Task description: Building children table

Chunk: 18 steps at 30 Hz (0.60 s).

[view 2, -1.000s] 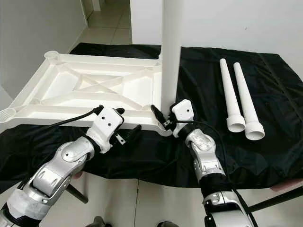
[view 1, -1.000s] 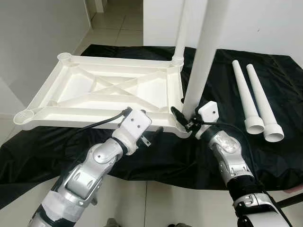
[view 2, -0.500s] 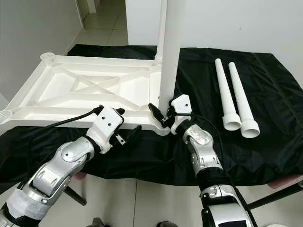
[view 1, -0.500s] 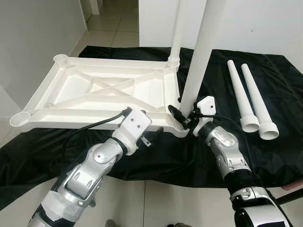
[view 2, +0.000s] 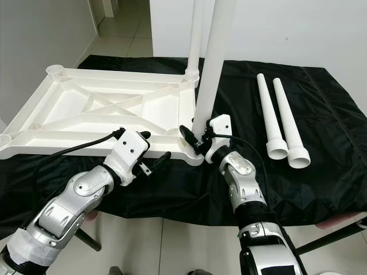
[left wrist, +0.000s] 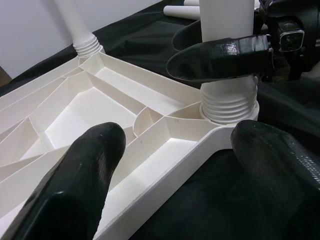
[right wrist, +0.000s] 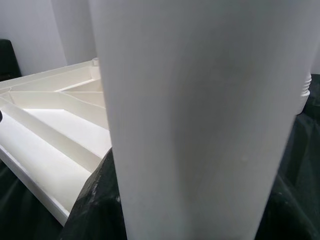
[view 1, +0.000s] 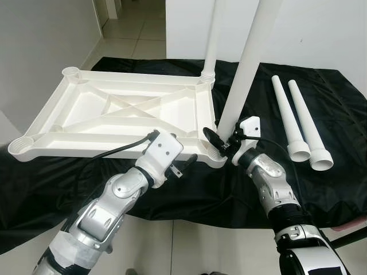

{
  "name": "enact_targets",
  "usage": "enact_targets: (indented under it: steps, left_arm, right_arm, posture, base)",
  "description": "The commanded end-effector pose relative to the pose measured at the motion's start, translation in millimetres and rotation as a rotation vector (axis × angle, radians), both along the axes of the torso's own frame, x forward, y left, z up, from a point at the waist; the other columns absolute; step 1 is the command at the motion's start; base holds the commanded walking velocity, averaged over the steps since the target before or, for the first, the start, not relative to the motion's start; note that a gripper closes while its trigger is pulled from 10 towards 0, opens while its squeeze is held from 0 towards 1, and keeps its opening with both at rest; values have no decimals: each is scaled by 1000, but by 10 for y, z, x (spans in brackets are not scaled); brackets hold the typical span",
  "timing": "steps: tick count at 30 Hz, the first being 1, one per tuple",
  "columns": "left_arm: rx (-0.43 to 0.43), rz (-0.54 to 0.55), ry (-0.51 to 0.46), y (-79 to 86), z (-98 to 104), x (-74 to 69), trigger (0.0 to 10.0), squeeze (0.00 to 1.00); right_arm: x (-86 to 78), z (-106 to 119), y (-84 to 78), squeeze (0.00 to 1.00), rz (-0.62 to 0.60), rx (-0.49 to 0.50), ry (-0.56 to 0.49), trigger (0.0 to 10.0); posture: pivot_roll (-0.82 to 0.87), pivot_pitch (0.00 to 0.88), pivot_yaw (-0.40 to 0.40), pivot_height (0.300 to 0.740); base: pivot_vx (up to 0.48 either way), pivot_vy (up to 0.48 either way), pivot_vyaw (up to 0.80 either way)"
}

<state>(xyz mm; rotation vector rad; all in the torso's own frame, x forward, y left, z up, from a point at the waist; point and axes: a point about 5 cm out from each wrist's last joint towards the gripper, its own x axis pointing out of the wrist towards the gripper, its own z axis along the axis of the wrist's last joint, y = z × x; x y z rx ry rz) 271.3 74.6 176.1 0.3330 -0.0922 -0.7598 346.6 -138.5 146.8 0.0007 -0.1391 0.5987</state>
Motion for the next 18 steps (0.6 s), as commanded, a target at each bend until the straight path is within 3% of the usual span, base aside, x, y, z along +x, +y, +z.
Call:
enact_targets:
  steps: [1, 9, 11, 12, 13, 16, 18]
  left_arm:
    - [30, -132, 26, -67, 4, -68, 10000, 0]
    - [33, -132, 27, -78, -6, -73, 10000, 0]
    - [33, -134, 26, -91, -14, -82, 10000, 0]
    - [33, -134, 26, -91, -14, -82, 10000, 0]
    - [34, -137, 28, -101, -21, -91, 10000, 0]
    - [35, -139, 29, -106, -24, -92, 10000, 0]
    - [35, -139, 29, -106, -24, -92, 10000, 0]
  right_arm:
    - [-85, -360, -38, 0, -43, 34, 176, 10000]
    - [-99, -289, 11, 0, -100, 48, 127, 10000]
    - [-107, -216, 92, 0, -231, 111, 98, 10000]
    - [-107, -216, 92, 0, -231, 111, 98, 10000]
    - [-131, -200, 184, 0, -352, 140, 111, 10000]
    - [-150, -205, 258, 0, -448, 150, 129, 10000]
    - [-150, -205, 258, 0, -448, 150, 129, 10000]
  posture:
    - [-9, 77, 13, 740]
    - [-7, 83, 8, 740]
    - [-10, 92, 4, 740]
    - [-10, 92, 4, 740]
    - [-11, 93, 4, 740]
    - [-11, 97, 2, 740]
    - [-11, 97, 2, 740]
  base:
    - [0, 0, 0]
    - [0, 0, 0]
    - [0, 0, 0]
    - [0, 0, 0]
    - [0, 0, 0]
    - [0, 0, 0]
    - [0, 0, 0]
